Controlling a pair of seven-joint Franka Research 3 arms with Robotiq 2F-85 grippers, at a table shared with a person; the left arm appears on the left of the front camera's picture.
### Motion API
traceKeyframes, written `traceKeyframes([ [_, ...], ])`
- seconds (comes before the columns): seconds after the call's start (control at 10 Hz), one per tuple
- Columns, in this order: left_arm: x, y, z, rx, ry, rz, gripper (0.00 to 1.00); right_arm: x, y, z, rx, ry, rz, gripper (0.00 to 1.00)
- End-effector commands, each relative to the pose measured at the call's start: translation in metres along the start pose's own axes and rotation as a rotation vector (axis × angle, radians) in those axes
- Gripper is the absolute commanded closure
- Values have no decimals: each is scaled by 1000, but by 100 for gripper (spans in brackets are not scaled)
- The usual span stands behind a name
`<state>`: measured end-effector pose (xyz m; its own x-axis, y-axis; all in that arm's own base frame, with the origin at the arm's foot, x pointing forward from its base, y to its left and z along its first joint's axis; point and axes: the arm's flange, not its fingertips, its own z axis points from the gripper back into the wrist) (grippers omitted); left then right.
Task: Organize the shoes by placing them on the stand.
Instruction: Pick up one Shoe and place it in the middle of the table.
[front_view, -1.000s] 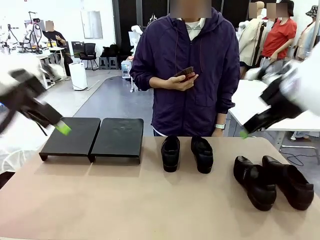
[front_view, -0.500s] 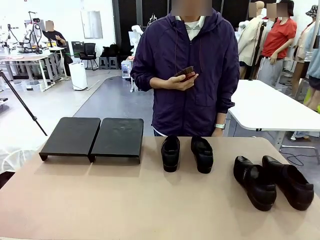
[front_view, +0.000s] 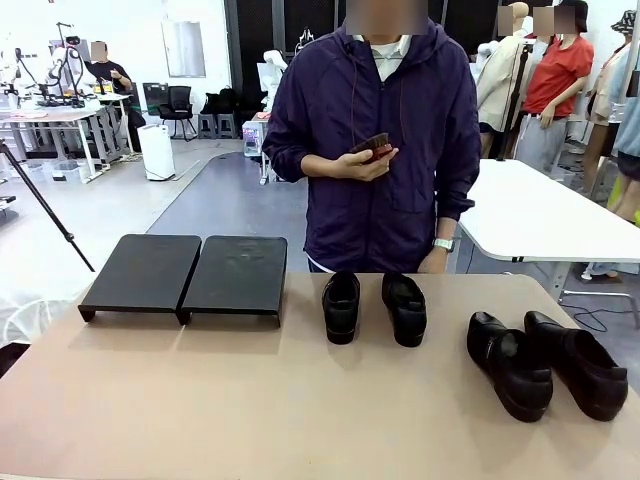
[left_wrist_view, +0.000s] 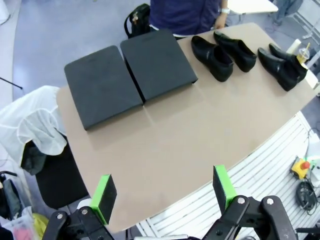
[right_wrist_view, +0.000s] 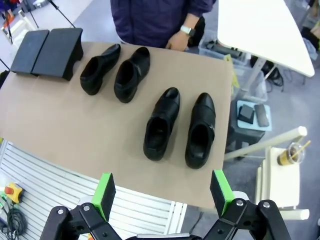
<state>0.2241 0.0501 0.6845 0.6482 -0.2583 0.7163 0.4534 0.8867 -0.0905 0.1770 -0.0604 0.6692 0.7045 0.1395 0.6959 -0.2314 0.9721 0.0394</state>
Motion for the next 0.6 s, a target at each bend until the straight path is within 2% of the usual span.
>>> traceKeyframes([
  [0.0, 3, -1, 5, -11, 11, -10, 0, 2, 2, 0, 11, -1, 8, 0],
  [0.4, 3, -1, 5, -11, 11, -10, 0, 0, 1, 0, 1, 0, 2, 0],
  [0.5, 3, -1, 5, -11, 11, -10, 0, 23, 7, -11, -18, 40, 32, 0],
])
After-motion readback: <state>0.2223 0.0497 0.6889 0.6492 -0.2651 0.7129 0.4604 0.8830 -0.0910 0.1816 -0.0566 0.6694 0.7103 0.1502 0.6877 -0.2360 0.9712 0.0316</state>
